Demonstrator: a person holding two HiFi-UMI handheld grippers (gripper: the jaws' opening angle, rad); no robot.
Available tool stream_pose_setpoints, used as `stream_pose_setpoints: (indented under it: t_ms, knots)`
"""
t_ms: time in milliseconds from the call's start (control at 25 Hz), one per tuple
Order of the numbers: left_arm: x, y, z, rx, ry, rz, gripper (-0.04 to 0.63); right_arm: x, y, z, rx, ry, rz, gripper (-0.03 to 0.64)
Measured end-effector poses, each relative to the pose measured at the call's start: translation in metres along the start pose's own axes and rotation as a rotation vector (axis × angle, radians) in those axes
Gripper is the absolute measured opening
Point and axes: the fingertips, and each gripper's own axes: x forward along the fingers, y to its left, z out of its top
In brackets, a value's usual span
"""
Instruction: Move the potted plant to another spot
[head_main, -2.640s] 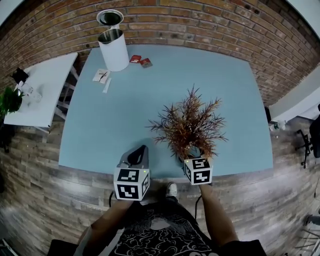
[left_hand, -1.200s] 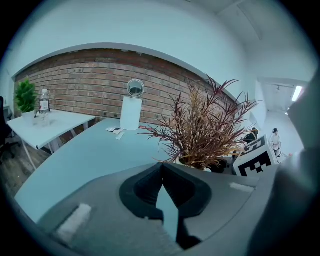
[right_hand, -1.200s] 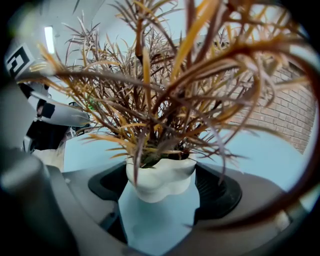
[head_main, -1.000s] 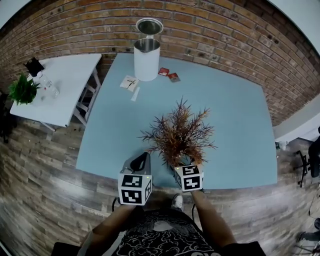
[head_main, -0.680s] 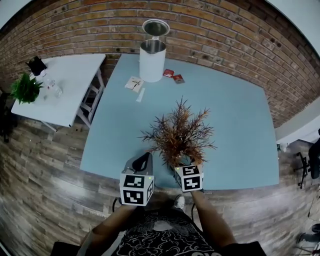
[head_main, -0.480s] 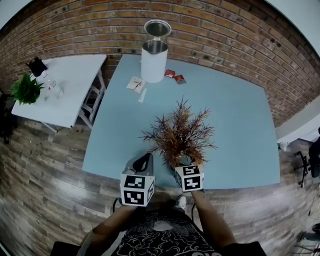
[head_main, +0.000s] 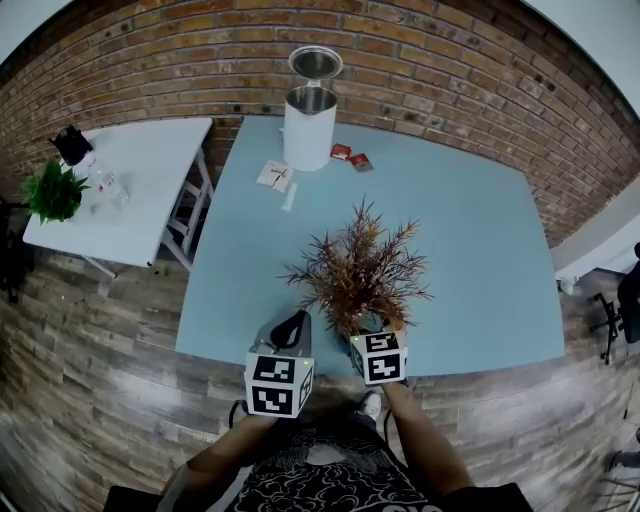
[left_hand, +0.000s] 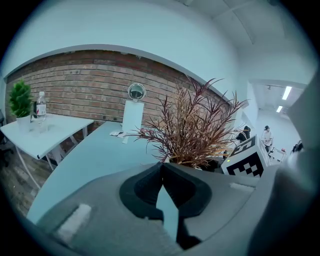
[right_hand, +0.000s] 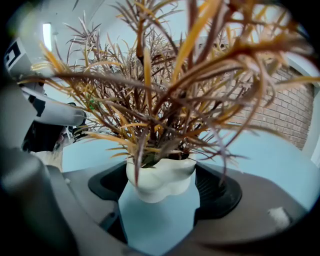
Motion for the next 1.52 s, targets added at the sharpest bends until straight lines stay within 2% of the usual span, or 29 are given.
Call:
stream_pose_setpoints:
  t_ms: [320, 640, 960, 1520]
  knots:
    - [-0.006, 0.004, 0.001, 0.017, 0.007, -0.071, 0.001, 0.0, 0.004, 0.003, 0.011, 0.015, -0.077, 0.42]
    - [-0.01, 0.003, -0.007, 0.026, 0.024, -0.136, 0.002, -0.004, 0.013, -0.004, 0.081, 0.044, -0.101, 0.416]
    - [-0.015, -0.004, -0.012, 0.035, 0.035, -0.131, 0.0, -0.023, 0.02, -0.013, 0.084, 0.039, -0.108, 0.307]
    - [-0.023, -0.034, -0.019, 0.057, 0.024, -0.081, 0.0, -0.063, 0.033, 0.001, 0.063, -0.069, -0.053, 0.137]
